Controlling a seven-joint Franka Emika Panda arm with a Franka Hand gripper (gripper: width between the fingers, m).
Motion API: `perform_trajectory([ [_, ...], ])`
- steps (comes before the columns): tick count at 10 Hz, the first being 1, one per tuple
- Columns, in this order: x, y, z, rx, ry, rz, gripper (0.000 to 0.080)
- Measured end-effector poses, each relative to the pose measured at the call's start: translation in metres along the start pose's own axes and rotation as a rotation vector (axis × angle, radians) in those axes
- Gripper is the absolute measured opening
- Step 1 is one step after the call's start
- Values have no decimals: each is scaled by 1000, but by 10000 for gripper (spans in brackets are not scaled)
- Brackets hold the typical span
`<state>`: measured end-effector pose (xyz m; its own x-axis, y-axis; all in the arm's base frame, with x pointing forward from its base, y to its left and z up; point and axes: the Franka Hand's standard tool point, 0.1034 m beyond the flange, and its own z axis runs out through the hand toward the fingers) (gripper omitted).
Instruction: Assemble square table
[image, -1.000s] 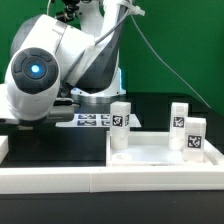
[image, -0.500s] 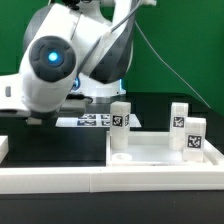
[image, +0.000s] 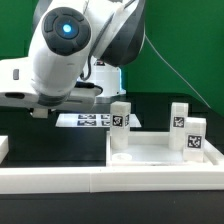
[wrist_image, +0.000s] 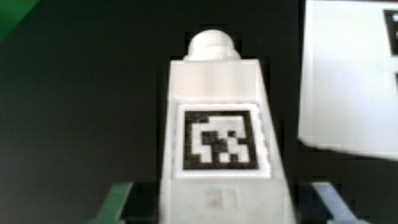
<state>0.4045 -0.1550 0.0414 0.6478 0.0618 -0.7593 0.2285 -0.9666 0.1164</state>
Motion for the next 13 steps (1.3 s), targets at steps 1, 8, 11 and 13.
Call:
perform_trajectory([
  [1,1,-1,-2,-2,55,-3,290],
  [8,6,-17,-68,18,428,49,290],
  [11,11,-17,-71,2,621,49,290],
  [13,18,-32,-99,30,756,81,290],
])
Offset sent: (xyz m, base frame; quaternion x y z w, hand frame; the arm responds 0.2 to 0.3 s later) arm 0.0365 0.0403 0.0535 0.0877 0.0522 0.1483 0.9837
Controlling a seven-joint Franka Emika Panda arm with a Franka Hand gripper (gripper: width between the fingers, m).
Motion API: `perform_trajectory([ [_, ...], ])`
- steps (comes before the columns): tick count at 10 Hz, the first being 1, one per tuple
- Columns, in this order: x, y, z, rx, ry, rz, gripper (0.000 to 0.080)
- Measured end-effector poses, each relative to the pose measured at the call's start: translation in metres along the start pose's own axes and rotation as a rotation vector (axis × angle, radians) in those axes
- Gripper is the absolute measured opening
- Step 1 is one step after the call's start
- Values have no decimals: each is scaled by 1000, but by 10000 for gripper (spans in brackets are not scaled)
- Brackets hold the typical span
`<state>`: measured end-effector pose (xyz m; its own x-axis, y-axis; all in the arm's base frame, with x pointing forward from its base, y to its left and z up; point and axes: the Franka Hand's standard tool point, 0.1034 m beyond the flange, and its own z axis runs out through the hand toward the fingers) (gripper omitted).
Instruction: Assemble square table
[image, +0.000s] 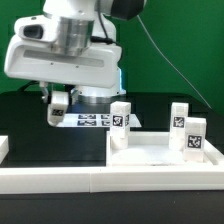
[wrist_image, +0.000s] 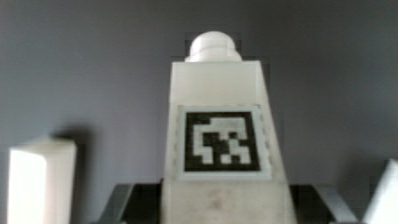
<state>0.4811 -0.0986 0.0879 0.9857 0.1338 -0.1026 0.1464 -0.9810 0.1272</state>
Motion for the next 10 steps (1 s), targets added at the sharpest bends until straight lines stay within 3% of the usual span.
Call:
perform_trajectory([
  [1,14,-5,-10,5,62,14,290],
  [2,23,-5,-15,-6,102,-1,290],
  [3,34,-1,-17,-57,224,-60,290],
  [4,25,0,-12,-55,239,-38,290],
  [6,21,14,-14,-109,352,-55,290],
  [7,18,17,-13,-97,348,-36,290],
  [9,38,-3,-28,-65,355,-44,290],
  [10,48,-8,-34,-64,371,-56,290],
])
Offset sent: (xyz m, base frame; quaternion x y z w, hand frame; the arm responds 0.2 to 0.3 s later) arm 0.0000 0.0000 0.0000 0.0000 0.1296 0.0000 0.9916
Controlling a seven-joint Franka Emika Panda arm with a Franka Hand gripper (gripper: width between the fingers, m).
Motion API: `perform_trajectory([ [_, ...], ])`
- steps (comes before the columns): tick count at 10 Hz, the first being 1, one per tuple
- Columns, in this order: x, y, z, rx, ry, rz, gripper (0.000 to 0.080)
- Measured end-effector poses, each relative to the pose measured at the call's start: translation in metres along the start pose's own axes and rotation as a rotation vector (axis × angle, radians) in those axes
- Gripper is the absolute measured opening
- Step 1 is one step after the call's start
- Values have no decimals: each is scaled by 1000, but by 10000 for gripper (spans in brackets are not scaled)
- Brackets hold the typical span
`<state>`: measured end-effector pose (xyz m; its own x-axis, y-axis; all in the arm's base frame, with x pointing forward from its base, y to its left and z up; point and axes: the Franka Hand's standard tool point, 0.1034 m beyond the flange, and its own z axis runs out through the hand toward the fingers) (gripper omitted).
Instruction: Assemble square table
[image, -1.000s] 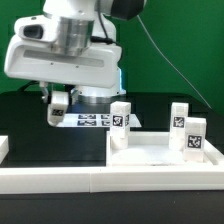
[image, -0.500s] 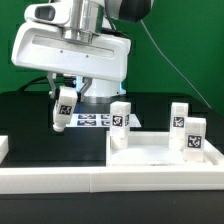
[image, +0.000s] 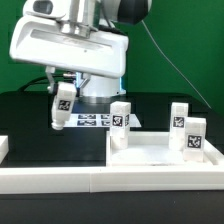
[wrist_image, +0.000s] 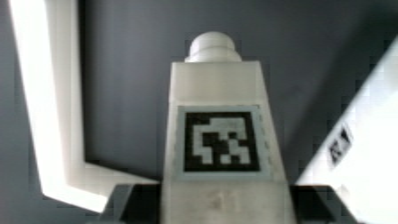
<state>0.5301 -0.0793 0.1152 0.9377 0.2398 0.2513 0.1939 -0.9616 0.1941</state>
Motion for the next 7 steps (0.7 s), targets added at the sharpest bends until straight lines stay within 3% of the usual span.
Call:
perform_trajectory([
  [2,15,-9,2,-23,67,-29,290],
  [6,13,-8,4,-19,53,-30,290],
  [7,13,-11,5,-6,31,-41,290],
])
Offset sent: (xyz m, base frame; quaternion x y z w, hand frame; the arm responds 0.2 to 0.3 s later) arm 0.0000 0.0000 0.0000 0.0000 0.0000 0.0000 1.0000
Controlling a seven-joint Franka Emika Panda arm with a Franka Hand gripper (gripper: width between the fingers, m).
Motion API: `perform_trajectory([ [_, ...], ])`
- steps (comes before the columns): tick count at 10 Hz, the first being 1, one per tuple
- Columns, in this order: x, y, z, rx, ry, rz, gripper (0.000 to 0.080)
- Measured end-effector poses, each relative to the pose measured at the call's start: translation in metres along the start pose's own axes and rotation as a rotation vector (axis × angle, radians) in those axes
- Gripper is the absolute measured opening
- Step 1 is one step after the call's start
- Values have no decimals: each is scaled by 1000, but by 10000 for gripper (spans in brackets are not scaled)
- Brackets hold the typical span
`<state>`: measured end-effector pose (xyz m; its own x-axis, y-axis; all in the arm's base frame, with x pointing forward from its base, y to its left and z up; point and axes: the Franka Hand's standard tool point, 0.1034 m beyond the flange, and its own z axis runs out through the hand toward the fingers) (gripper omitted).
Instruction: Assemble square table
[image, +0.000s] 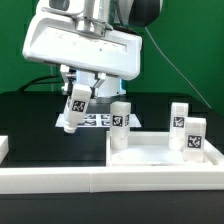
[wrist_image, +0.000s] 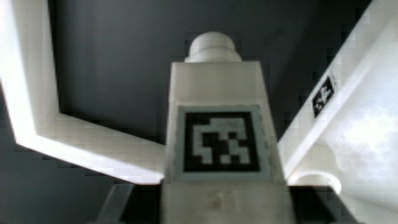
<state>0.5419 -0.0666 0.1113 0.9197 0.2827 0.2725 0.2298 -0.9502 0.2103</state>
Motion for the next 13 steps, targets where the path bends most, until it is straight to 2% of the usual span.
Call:
perform_trajectory([
  [1,9,-4,1,34,-39,-14,290],
  [2,25,-11,-1,72,-62,-3,290],
  [3,45,-19,-3,88,-37,0,290],
  [5,67,-25,-10,102,2,-5,290],
  [6,72,-19,-12,105,21,-7,290],
  [11,68,-21,-8,107,11,-3,290],
  [12,66,-21,-3,133,-19,1,290],
  [13,77,-24,1,154,-35,-3,290],
])
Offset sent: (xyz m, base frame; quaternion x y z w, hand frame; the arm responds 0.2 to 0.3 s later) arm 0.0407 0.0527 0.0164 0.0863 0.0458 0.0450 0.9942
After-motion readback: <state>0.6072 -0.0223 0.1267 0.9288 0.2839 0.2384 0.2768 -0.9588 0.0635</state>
